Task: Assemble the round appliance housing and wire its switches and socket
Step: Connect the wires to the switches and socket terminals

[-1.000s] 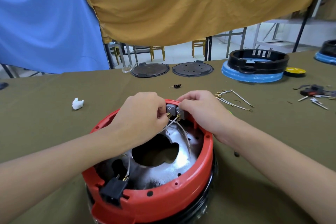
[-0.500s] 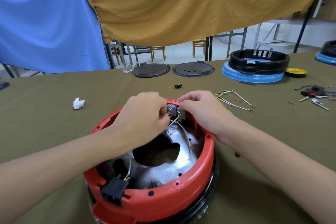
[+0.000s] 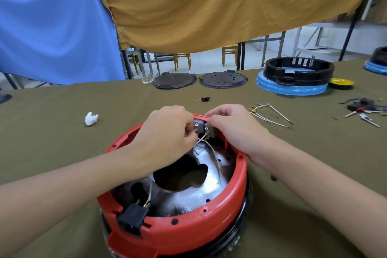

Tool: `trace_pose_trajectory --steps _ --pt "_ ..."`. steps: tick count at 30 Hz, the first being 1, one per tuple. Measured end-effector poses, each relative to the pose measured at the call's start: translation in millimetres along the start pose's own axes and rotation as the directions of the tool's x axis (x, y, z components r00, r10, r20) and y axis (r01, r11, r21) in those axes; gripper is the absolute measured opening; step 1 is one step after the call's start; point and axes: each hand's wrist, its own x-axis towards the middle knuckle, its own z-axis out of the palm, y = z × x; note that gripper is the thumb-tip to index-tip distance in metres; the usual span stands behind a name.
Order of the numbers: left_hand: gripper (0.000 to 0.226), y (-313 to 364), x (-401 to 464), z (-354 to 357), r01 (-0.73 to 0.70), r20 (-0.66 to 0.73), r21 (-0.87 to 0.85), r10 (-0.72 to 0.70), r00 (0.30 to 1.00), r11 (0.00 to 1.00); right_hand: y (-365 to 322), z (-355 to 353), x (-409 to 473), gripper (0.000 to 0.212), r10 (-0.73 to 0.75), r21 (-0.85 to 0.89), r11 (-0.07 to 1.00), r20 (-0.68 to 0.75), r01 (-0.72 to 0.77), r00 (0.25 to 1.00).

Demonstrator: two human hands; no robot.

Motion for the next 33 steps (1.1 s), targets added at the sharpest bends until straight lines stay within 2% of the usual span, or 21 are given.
trace_pose_trajectory --steps 7,11,15,23,33 --pt "0.017 1.7 4.2 -0.9 0.070 0.038 -0.022 -0.070 0.997 0.997 0.6 0.1 0.4 0.018 0.003 0.005 1.000 0.000 -0.003 1.000" --pt "0.015 1.2 10.4 -2.0 0.185 0.116 -0.116 -0.172 0.978 0.976 0.8 0.2 0.6 0.017 0.001 0.010 1.000 -0.007 -0.001 1.000" --pt "0.015 -0.3 11.1 -0.7 0.236 0.146 -0.171 -0.212 0.966 0.957 1.0 0.4 -0.3 0.017 -0.002 0.013 1.000 -0.007 0.002 1.000" --pt "0.016 2.0 7.6 1.5 0.160 0.078 -0.090 -0.153 0.985 0.983 0.5 0.4 -0.4 0.018 -0.003 0.000 1.000 -0.008 0.003 1.000" --pt "0.013 6.2 9.0 -2.7 0.139 0.108 -0.052 -0.133 0.985 0.989 0.5 0.0 -0.3 0.018 0.000 -0.005 1.000 -0.002 0.000 1.000"
